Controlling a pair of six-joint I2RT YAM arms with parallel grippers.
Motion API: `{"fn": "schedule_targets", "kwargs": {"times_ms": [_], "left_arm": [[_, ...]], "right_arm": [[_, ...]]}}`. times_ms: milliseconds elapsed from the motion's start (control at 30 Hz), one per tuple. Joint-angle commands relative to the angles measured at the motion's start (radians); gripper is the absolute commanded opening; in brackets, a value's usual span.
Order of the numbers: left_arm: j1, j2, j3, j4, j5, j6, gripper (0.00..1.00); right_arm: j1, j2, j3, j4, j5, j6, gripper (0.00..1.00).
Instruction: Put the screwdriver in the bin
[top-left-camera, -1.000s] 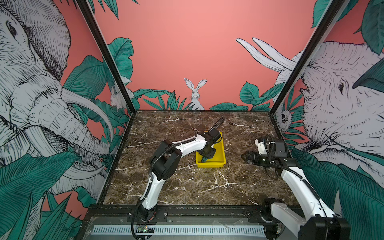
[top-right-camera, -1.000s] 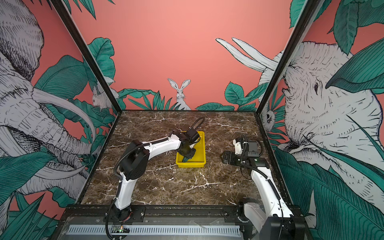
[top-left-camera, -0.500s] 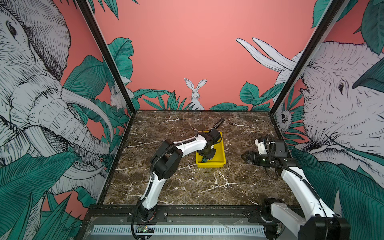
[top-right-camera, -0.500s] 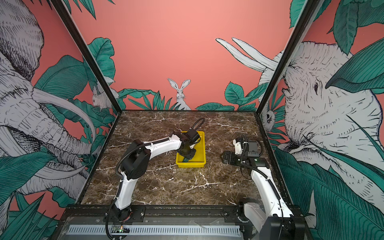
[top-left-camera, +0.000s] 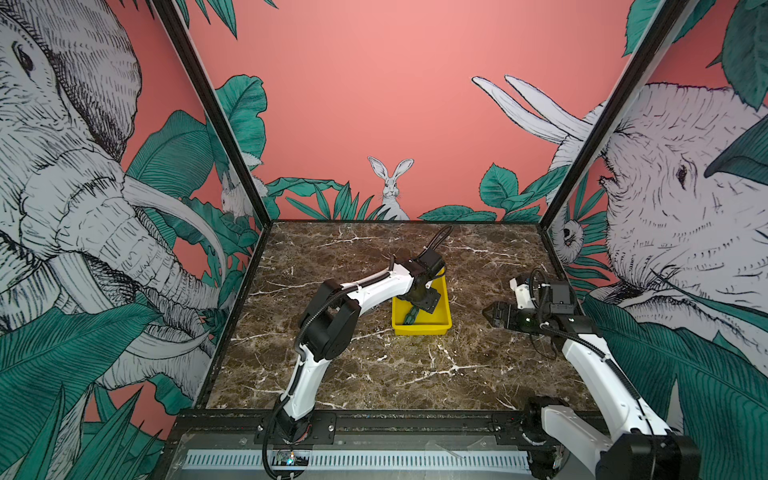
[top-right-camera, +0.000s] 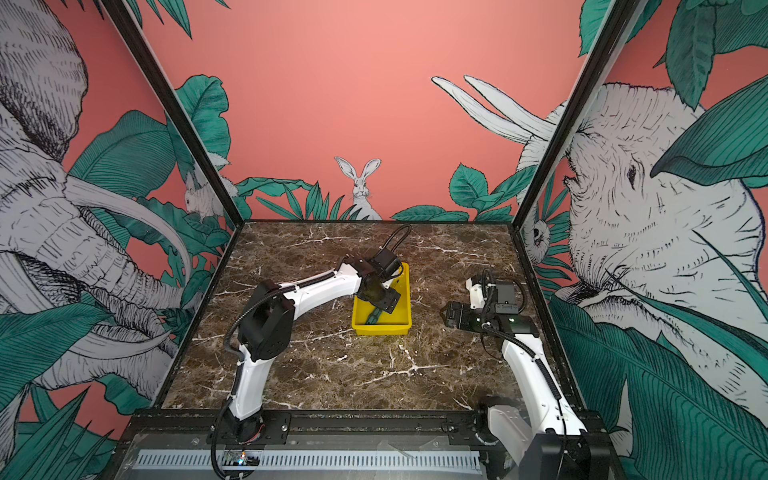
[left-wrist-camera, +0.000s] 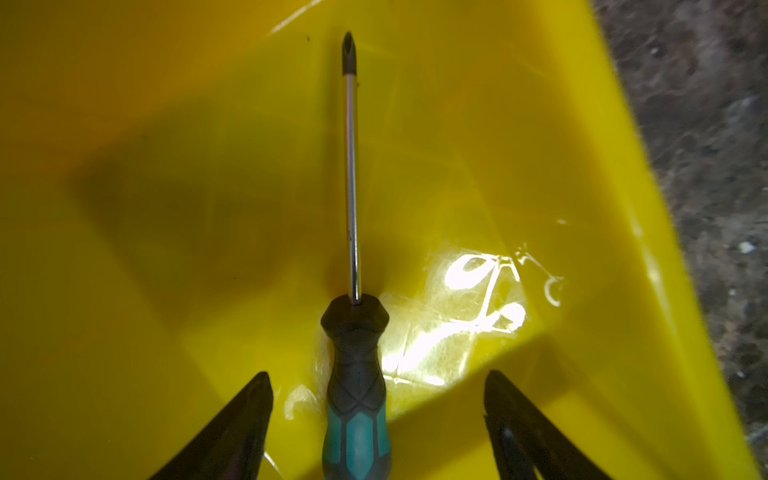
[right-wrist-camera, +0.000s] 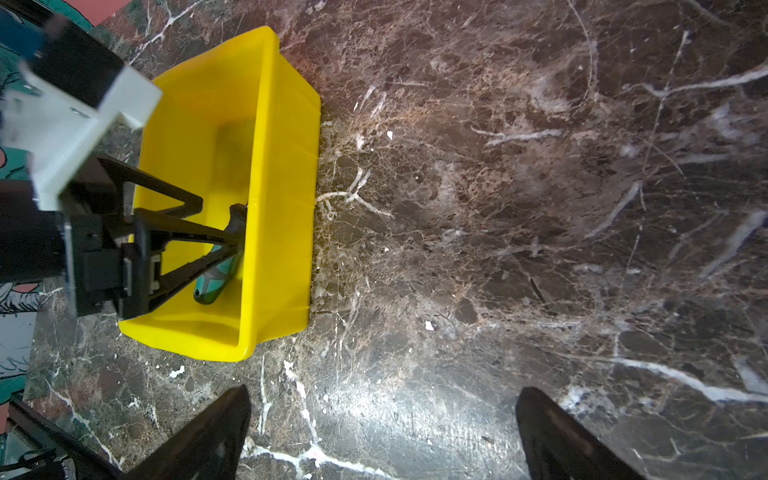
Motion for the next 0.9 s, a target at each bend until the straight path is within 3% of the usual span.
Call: {"fn": "schedule_targets", "kwargs": {"times_ms": [0,233,500,633,867], "left_arm": [[0.003,-0.159,0.043,-0.031,-0.029,0.037,0.97],[0.039,-0.342,-0.007,0.028,-0.074,0.116,0.99],[0.28,-0.536,-0.213,0.111,0.056,0.073,0.99],[0.345,-0.662,-0.347,0.188,0.008,0.107,1.0],[0.394,-0.854,-0.582,0.356,-0.214,0.196,1.0]], "right_arm": [[-0.004,-0.007,0.038,-0.014,-0.011,-0.003,0.99],[-0.003,-0.004,0.108,-0.03,0.03,-0.003,0.99],[-0.004,0.009,0.18,-0.012,0.14,0.003,0.99],[-0.007,0.014,0.189,0.016,0.142,-0.003,0.99],[-0.009,-0.012,0.162,0.084,0.194,0.016,0.99]]}}
